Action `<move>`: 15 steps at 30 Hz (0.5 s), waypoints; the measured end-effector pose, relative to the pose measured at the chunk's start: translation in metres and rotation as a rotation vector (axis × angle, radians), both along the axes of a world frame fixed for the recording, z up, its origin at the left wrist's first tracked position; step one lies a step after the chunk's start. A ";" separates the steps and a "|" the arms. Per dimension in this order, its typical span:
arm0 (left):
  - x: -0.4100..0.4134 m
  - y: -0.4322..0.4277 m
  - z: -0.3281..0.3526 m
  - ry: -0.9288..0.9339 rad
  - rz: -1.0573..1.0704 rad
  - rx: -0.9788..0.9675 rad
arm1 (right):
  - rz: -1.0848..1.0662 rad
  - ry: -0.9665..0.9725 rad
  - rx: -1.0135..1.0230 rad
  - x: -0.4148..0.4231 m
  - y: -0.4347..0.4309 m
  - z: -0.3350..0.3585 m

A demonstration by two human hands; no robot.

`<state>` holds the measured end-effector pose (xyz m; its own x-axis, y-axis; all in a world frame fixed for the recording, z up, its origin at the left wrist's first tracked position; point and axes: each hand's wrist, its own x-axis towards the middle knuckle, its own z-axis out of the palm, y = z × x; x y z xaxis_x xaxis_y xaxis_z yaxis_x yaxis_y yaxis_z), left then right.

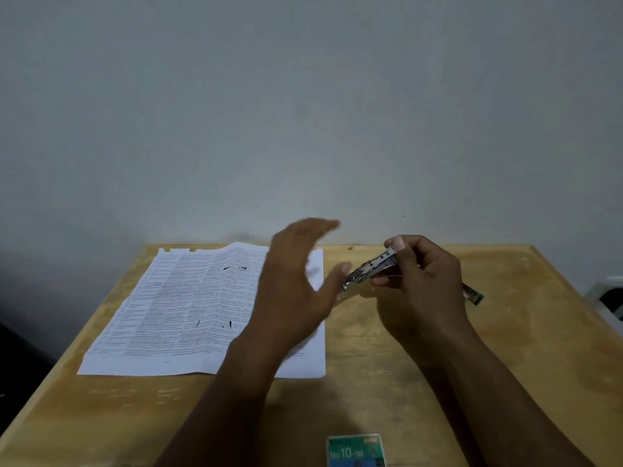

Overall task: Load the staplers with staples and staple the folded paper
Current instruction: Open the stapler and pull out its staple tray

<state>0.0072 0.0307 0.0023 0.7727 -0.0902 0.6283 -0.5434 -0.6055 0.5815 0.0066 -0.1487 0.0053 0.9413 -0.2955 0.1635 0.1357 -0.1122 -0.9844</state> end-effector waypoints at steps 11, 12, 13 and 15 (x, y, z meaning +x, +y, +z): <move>0.001 -0.013 -0.014 -0.030 -0.150 0.202 | 0.094 -0.019 0.049 -0.007 0.012 0.000; 0.001 -0.013 -0.014 -0.032 -0.147 0.206 | 0.093 -0.012 0.056 -0.007 0.013 0.000; 0.001 -0.014 -0.013 -0.032 -0.142 0.213 | 0.093 -0.004 0.063 -0.006 0.013 0.000; 0.002 -0.015 -0.011 -0.029 -0.130 0.237 | 0.099 0.013 0.091 -0.006 0.013 -0.001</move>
<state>0.0089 0.0162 -0.0091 0.7266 -0.3352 0.5997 -0.6403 -0.6468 0.4143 0.0007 -0.1358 0.0042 0.9683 -0.2145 0.1279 0.1289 -0.0093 -0.9916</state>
